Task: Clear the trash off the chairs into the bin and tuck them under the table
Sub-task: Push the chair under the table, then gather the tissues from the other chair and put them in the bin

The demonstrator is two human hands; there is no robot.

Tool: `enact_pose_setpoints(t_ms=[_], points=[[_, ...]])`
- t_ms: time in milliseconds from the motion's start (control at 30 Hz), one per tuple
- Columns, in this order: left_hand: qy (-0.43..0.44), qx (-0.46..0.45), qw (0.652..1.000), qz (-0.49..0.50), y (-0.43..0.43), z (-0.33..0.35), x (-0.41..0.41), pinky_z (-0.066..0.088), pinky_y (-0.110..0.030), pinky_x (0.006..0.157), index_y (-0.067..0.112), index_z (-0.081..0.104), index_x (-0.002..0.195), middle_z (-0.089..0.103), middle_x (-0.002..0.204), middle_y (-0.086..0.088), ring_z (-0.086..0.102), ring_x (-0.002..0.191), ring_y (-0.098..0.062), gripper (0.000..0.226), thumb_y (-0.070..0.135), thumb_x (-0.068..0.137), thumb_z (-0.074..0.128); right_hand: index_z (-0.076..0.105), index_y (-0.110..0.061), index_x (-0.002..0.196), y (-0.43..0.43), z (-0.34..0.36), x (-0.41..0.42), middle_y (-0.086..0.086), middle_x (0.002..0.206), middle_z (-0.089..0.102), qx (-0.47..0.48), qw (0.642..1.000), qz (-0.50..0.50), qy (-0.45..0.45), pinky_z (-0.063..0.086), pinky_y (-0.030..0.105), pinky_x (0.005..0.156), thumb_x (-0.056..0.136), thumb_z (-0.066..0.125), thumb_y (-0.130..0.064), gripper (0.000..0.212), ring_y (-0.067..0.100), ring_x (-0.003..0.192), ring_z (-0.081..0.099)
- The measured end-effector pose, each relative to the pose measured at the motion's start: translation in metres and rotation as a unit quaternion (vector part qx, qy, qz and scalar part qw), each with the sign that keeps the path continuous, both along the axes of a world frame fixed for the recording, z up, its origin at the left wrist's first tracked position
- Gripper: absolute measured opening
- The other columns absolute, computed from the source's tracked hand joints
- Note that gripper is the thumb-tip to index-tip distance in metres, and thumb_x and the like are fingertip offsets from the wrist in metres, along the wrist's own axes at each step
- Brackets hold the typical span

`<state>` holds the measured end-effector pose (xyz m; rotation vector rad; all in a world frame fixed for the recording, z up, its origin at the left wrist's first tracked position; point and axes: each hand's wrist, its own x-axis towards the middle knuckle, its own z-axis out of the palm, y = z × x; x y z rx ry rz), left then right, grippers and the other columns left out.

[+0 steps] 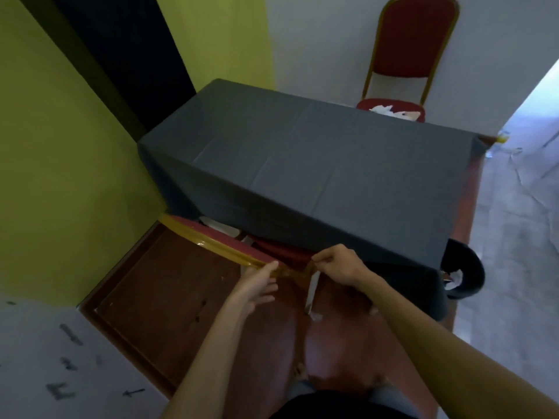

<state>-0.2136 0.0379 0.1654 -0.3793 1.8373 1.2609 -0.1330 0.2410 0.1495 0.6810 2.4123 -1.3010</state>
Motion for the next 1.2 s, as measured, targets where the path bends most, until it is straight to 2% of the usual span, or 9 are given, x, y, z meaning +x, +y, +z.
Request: enact_pose_setpoints(t_ms=[100,200,333,467,633,733,867,967,1200], points=[[-0.001,-0.052,0.996,-0.069,0.026,0.001,0.018,0.051,-0.048,0.098,0.016,0.051,0.116,0.069,0.118,-0.012,0.067,0.105,-0.026,0.032,0.039,0.095,0.057,0.073,-0.012,0.125,0.042,0.001,0.029,0.005,0.130,0.071,0.017,0.999,-0.039,0.002,0.050,0.028,0.100,0.098,0.057,-0.010,0.032,0.021,0.121,0.064],[0.020,-0.109,0.978,-0.175,0.065,0.000,0.038,0.050,-0.043,0.092,0.014,0.067,0.109,0.072,0.108,-0.006,0.068,0.097,-0.022,0.035,0.043,0.094,0.055,0.068,-0.011,0.132,0.084,0.002,0.060,0.007,0.135,0.068,0.030,0.998,-0.059,0.007,0.046,0.028,0.103,0.096,0.058,-0.009,0.037,0.023,0.125,0.062],[0.130,-0.070,0.969,-0.199,0.161,0.004,0.082,0.047,-0.031,0.071,0.028,0.067,0.086,0.066,0.091,0.006,0.062,0.093,-0.016,0.013,0.034,0.093,0.058,0.063,-0.008,0.137,0.148,0.008,0.108,0.008,0.139,0.065,0.040,0.997,-0.067,0.009,0.043,0.031,0.109,0.095,0.061,-0.010,0.042,0.024,0.129,0.060],[0.200,-0.046,0.948,-0.244,0.269,0.011,0.122,0.043,-0.032,0.071,0.029,0.054,0.064,0.055,0.074,0.009,0.050,0.068,-0.004,0.027,0.027,0.090,0.060,0.064,-0.008,0.136,0.223,0.015,0.157,0.008,0.140,0.065,0.045,0.994,-0.098,0.018,0.044,0.032,0.111,0.092,0.063,-0.010,0.045,0.024,0.129,0.060],[0.223,0.008,0.940,-0.260,0.364,0.017,0.172,0.044,-0.028,0.072,0.026,0.066,0.093,0.058,0.086,0.012,0.054,0.085,-0.010,0.007,0.020,0.089,0.062,0.065,-0.012,0.136,0.302,0.027,0.219,0.007,0.138,0.066,0.053,0.989,-0.140,0.009,0.046,0.028,0.102,0.092,0.059,-0.013,0.045,0.024,0.126,0.062],[0.238,0.026,0.927,-0.288,0.406,0.022,0.191,0.046,-0.029,0.067,0.021,0.060,0.089,0.056,0.087,0.000,0.051,0.076,-0.011,0.009,0.013,0.090,0.060,0.063,-0.012,0.138,0.344,0.031,0.241,0.008,0.139,0.065,0.053,0.986,-0.158,0.012,0.045,0.029,0.106,0.093,0.060,-0.014,0.045,0.024,0.128,0.060],[0.243,0.018,0.929,-0.278,0.451,0.024,0.197,0.050,-0.034,0.090,0.012,0.067,0.119,0.061,0.106,0.002,0.056,0.097,-0.013,0.028,0.014,0.092,0.060,0.061,-0.010,0.139,0.390,0.037,0.252,0.009,0.142,0.064,0.055,0.986,-0.160,0.012,0.044,0.033,0.110,0.095,0.061,-0.013,0.045,0.025,0.130,0.059],[0.245,0.017,0.931,-0.269,0.481,0.027,0.192,0.050,-0.036,0.093,0.011,0.066,0.123,0.061,0.113,0.001,0.056,0.105,-0.015,0.032,0.015,0.092,0.060,0.061,-0.010,0.140,0.423,0.039,0.250,0.009,0.143,0.063,0.065,0.988,-0.138,0.014,0.043,0.031,0.109,0.095,0.059,-0.012,0.046,0.026,0.132,0.058],[0.250,0.001,0.936,-0.246,0.554,0.011,0.167,0.051,-0.030,0.072,0.017,0.067,0.117,0.067,0.115,-0.004,0.059,0.093,-0.011,0.028,0.018,0.091,0.060,0.058,-0.012,0.143,0.491,0.042,0.218,0.008,0.145,0.061,0.082,0.993,-0.079,0.043,0.046,0.036,0.112,0.093,0.054,-0.013,0.050,0.027,0.132,0.057]])
